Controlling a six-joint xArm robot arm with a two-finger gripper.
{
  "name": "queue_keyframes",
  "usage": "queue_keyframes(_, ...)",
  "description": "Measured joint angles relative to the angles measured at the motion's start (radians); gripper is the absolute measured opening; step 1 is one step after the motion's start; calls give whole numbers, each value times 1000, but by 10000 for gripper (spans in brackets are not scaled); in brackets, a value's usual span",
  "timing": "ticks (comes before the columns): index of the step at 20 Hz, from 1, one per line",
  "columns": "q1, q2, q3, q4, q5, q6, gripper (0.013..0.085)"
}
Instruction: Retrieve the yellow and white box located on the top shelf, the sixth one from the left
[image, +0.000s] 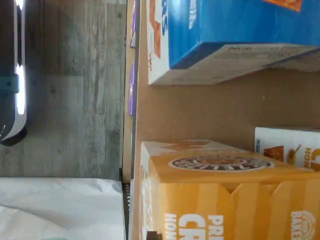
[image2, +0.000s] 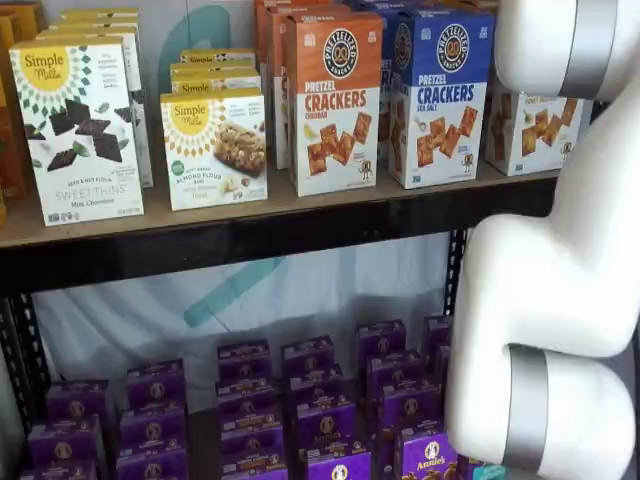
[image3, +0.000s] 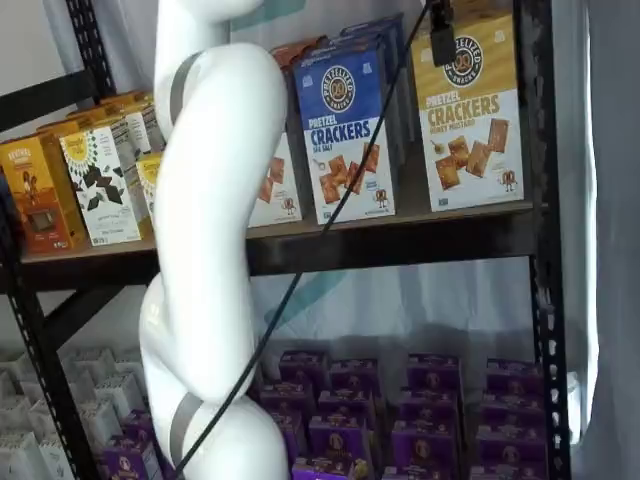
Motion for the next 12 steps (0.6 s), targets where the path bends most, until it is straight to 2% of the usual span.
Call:
queue_keyframes(5,-6,3,-9,2,8,-5,650)
queue_keyframes(6,-9,3,-8,5,8,-6,610)
queue_keyframes(12,-19,26,-54,24,49,-5,610)
